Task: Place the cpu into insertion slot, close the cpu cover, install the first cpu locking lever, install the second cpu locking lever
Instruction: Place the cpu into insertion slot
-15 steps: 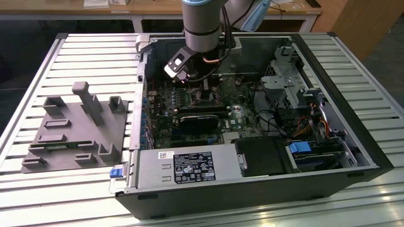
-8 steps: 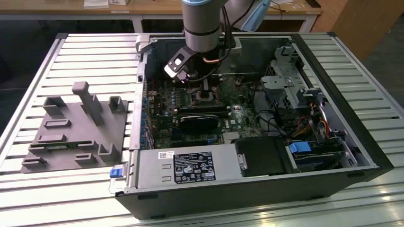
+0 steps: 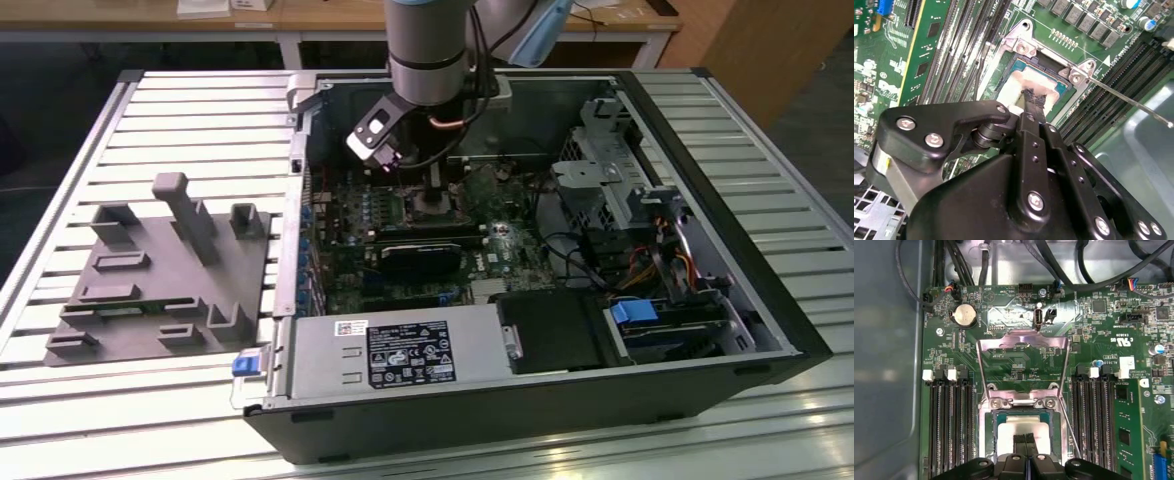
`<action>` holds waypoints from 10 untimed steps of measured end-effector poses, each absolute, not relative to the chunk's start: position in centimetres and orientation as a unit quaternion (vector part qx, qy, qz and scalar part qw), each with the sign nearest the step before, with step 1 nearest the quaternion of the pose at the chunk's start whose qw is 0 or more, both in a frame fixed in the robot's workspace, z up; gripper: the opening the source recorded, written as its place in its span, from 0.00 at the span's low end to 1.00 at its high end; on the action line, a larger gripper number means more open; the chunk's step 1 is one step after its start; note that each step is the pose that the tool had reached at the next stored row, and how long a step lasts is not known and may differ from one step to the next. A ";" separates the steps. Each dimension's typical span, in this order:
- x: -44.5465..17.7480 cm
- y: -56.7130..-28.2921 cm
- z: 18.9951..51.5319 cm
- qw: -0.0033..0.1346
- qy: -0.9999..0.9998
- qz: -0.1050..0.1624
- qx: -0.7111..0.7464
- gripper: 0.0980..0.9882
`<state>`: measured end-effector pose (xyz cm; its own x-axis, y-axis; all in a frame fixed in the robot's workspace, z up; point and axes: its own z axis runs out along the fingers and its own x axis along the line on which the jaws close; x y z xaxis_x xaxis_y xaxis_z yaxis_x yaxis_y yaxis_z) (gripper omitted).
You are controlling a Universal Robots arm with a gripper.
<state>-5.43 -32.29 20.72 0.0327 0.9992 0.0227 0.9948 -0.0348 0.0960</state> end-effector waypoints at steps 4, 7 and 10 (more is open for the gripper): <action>-5.4 -32.3 21.6 0.027 0.694 0.042 0.718 0.01; -5.4 -32.3 22.3 0.027 0.694 0.042 0.718 0.01; -5.4 -32.3 23.0 0.027 0.694 0.042 0.718 0.01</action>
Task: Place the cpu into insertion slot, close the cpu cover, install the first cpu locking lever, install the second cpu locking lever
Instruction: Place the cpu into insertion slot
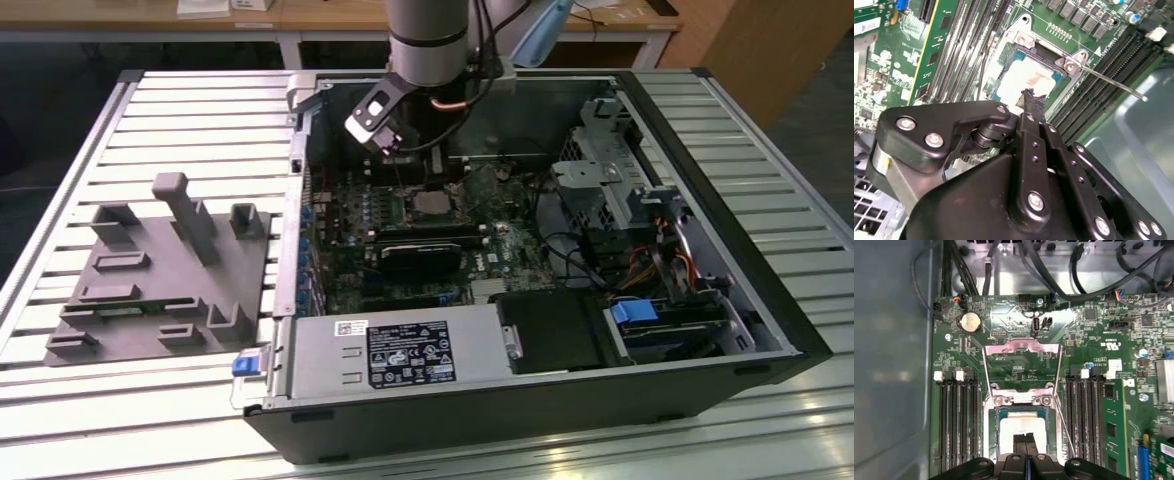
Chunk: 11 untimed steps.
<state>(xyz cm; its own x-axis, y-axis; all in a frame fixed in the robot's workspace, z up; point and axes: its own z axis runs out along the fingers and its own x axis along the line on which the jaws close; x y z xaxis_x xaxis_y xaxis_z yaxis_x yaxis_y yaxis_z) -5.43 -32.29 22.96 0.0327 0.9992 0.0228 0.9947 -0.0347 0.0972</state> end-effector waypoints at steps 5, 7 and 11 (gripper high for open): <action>-5.4 -32.3 24.1 0.027 0.694 0.042 0.718 0.01; -5.4 -32.3 24.3 0.027 0.694 0.042 0.718 0.01; -5.4 -32.3 24.3 0.027 0.694 0.042 0.718 0.01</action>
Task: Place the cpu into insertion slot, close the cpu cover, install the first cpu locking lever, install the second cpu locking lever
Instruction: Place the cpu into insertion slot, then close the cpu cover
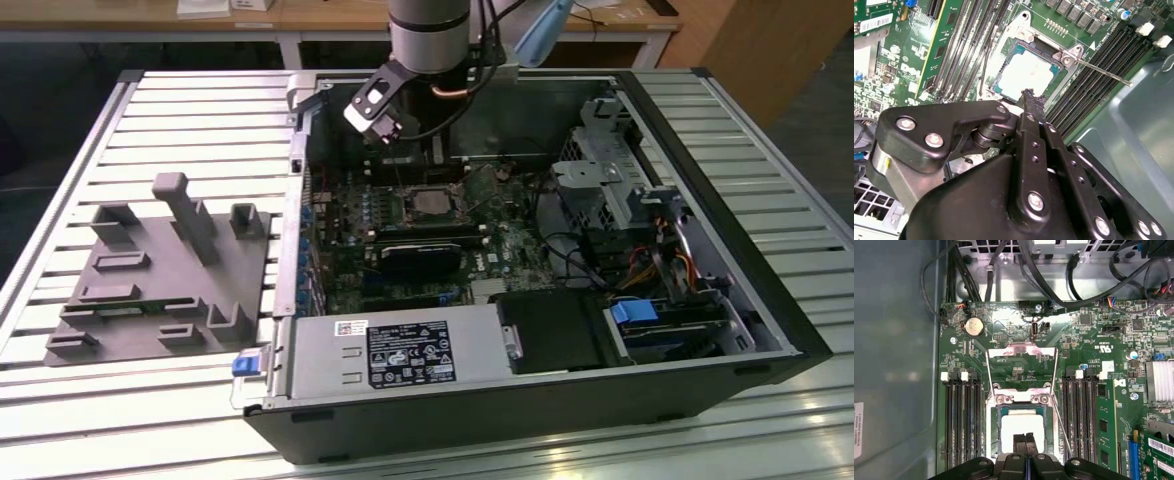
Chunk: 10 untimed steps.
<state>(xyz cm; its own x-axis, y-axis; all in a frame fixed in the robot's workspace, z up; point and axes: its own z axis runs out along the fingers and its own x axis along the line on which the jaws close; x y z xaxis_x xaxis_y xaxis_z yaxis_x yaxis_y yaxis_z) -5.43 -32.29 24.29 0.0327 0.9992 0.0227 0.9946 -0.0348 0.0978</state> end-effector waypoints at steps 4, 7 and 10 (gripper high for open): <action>-5.4 -32.3 24.4 0.027 0.694 0.042 0.718 0.01; -5.4 -32.3 24.4 0.027 0.694 0.042 0.718 0.01; -5.4 -32.3 24.4 0.027 0.694 0.042 0.718 0.01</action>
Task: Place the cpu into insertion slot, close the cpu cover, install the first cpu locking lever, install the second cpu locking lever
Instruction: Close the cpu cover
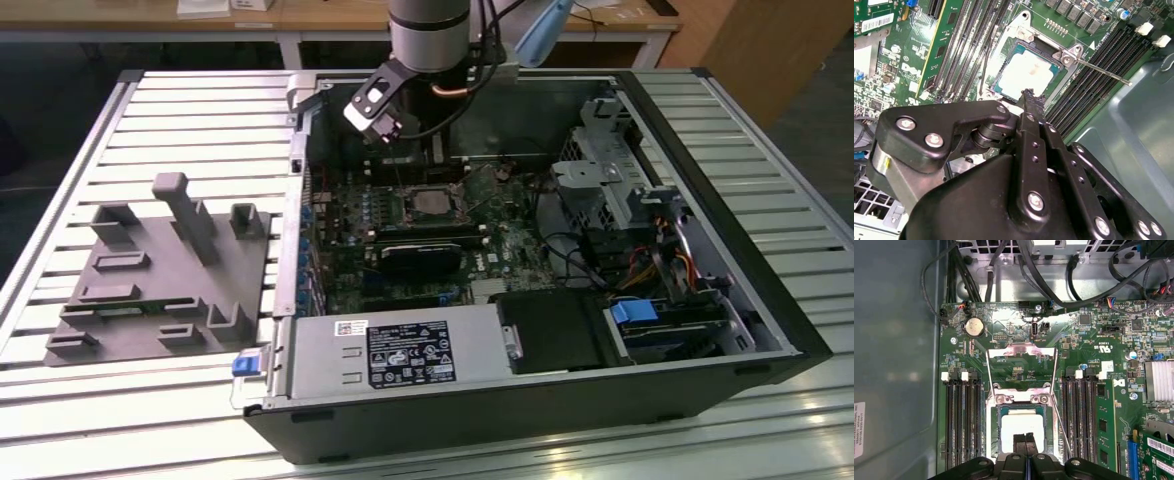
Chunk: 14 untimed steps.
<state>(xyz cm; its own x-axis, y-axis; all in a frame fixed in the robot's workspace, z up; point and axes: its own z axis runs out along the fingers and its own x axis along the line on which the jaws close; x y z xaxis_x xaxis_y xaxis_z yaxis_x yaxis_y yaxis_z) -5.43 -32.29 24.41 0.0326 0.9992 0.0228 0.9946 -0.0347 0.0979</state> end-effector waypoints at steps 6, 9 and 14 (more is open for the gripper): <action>-5.4 -32.3 24.6 0.027 0.694 0.042 0.718 0.01; -5.4 -32.3 25.0 0.027 0.694 0.042 0.718 0.01; -5.4 -32.3 26.1 0.027 0.694 0.042 0.718 0.01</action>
